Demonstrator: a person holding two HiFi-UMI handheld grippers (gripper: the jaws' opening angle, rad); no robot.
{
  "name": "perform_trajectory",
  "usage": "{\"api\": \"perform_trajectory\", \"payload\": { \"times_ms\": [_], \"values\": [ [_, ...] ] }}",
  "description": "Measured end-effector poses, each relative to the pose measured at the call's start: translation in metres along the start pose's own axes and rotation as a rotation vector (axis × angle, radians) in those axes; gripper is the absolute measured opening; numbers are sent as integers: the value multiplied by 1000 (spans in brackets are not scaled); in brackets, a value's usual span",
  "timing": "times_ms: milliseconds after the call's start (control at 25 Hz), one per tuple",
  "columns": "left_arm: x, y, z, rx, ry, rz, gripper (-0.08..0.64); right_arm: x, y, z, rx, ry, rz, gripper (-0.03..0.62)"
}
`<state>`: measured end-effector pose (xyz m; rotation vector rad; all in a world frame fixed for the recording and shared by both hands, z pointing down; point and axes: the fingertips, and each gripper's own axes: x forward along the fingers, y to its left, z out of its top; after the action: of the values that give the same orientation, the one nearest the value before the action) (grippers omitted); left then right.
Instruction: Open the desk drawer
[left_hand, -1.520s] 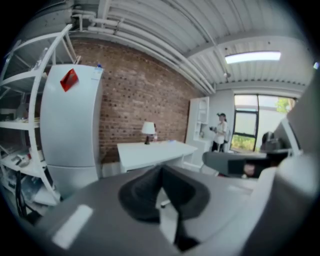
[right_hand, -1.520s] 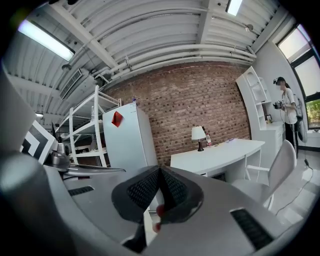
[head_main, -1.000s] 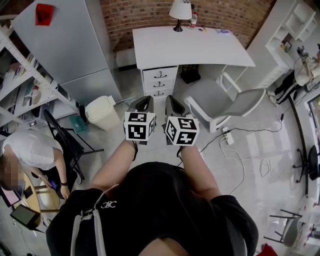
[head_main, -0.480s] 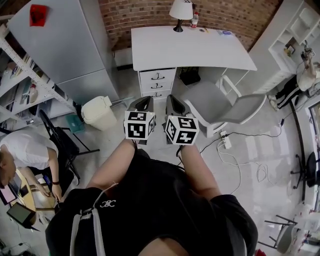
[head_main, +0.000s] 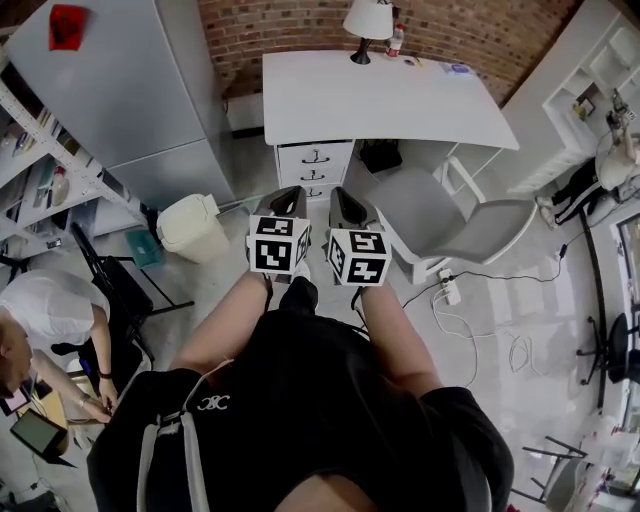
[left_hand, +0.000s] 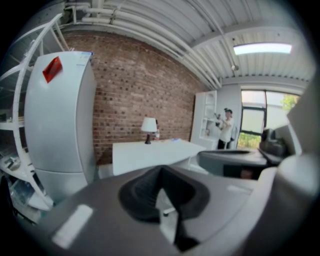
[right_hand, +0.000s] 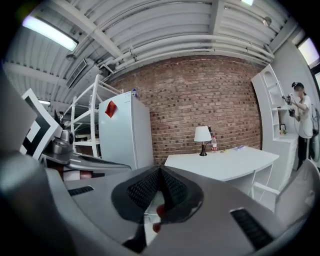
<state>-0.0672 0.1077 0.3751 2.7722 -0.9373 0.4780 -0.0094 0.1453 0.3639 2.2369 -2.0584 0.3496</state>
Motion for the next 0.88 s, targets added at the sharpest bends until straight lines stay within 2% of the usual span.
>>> {"api": "perform_trajectory", "payload": {
  "times_ms": [240, 360, 440, 680, 880],
  "values": [
    [40, 11, 11, -19, 3, -31, -3, 37, -21, 2, -13, 21, -30, -8],
    [62, 23, 13, -61, 16, -36, -3, 59, -33, 0, -17, 54, -49, -8],
    [75, 31, 15, -94, 22, -38, -3, 74, -38, -1, -22, 78, -48, -8],
    [123, 57, 13, -125, 64, -25, -3, 121, -55, -6, -51, 137, -33, -8],
    [164, 80, 11, -127, 110, -21, -3, 163, -72, -2, -52, 161, -36, -8]
  ]
}}
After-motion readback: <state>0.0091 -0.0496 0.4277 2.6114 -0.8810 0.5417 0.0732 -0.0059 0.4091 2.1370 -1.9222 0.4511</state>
